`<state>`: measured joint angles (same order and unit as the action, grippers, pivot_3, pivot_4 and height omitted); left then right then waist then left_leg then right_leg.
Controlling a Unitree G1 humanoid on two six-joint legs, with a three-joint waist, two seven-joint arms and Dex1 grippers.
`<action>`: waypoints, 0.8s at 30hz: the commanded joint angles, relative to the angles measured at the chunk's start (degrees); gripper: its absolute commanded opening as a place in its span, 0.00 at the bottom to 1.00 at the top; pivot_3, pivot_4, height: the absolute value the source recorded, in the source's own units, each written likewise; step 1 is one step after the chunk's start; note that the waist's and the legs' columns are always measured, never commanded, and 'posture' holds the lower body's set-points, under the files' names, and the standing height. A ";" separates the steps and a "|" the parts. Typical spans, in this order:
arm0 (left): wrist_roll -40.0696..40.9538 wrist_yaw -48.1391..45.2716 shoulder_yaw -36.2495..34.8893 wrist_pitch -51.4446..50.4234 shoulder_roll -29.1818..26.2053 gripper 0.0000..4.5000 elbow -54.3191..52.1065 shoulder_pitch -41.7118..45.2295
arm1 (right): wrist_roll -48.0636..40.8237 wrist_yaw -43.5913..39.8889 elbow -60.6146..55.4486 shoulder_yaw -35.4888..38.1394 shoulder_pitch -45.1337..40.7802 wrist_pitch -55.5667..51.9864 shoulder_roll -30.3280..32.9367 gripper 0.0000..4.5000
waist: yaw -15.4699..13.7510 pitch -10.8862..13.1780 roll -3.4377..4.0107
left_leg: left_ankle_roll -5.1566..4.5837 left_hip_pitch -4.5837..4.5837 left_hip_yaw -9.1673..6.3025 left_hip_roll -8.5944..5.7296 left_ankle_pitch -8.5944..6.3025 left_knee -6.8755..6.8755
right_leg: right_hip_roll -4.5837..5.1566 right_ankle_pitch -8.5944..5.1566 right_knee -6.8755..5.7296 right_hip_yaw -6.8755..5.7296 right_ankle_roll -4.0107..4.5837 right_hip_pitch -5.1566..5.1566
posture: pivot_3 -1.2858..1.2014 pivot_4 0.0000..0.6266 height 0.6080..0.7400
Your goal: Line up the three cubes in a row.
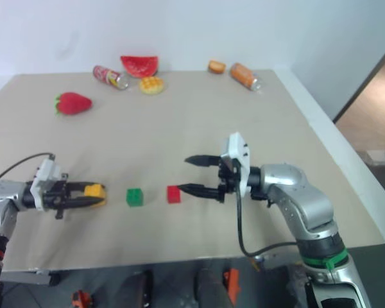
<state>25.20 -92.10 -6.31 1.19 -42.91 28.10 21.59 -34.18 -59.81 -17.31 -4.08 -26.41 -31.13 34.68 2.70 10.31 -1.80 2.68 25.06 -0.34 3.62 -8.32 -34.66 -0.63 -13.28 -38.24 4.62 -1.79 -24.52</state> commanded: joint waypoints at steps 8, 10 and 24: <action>-0.08 -0.40 0.75 4.41 -0.30 0.30 4.45 1.12 | -0.76 -0.13 -2.64 1.22 -0.92 0.14 1.15 0.83 | 0.00 0.00 0.00 | 0.00 -0.01 0.00 0.00 0.00 0.00 | 0.00 0.00 0.00 0.01 0.00 0.00 | 0.52 0.24 1.00; -0.13 -0.40 1.15 5.03 -0.28 0.30 5.45 1.60 | -0.66 -0.16 -2.46 1.21 -1.02 0.21 1.18 0.83 | -0.01 0.00 0.00 | 0.00 0.00 0.00 0.00 0.00 0.00 | 0.00 0.00 0.00 0.01 0.00 0.00 | 0.52 0.24 1.00; -1.11 -0.39 2.62 7.72 1.49 0.78 9.64 5.15 | -0.40 -0.27 -2.32 1.15 -1.20 0.49 1.66 0.83 | -0.12 -0.01 -0.01 | -0.01 0.01 0.00 -0.01 0.01 -0.11 | 0.01 0.02 -0.01 0.01 -0.03 0.07 | 0.52 0.24 1.00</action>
<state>24.08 -92.54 -2.73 8.63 -41.06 37.93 25.70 -34.14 -59.87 -17.82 -4.08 -26.61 -31.29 35.86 2.58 10.31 -1.81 2.67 25.07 -0.33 3.61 -8.32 -34.77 -0.62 -13.26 -38.24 4.63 -1.83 -24.46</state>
